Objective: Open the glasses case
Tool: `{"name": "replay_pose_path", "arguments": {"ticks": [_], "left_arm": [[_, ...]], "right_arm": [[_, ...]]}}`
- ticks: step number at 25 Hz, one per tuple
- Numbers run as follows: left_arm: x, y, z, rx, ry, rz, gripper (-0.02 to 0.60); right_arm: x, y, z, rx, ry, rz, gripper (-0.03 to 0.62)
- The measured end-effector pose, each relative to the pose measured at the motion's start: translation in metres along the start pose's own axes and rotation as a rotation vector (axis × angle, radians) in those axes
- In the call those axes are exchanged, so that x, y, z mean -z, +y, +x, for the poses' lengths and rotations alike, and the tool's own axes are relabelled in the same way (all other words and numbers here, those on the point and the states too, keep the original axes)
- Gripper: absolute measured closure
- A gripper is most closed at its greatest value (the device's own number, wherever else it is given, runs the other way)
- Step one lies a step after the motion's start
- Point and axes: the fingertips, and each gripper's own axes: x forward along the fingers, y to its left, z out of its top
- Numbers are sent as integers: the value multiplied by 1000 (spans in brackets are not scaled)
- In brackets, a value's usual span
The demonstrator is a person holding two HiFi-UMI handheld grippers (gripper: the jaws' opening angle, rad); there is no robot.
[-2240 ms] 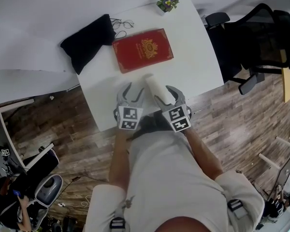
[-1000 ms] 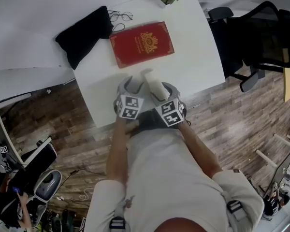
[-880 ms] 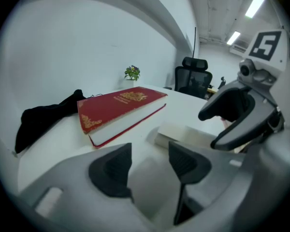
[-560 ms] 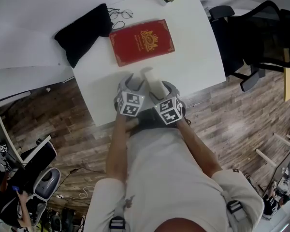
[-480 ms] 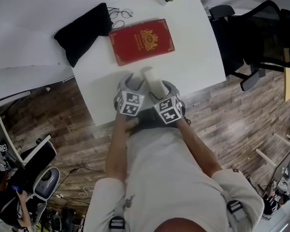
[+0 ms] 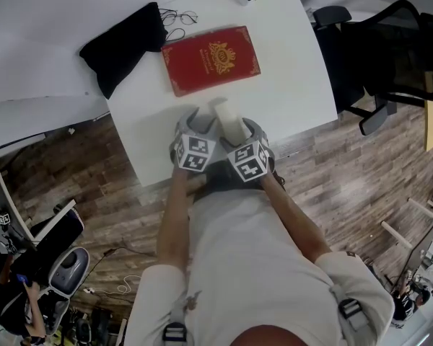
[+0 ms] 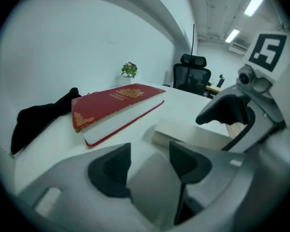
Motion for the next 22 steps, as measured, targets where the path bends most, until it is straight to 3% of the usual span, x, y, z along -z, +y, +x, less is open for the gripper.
{"name": "replay_pose_path", "arguments": {"ticks": [22], "left_arm": [[-1,-1,3,3,5,5,328]], "right_arm": [[6,1,13,5,48,35,244]]}}
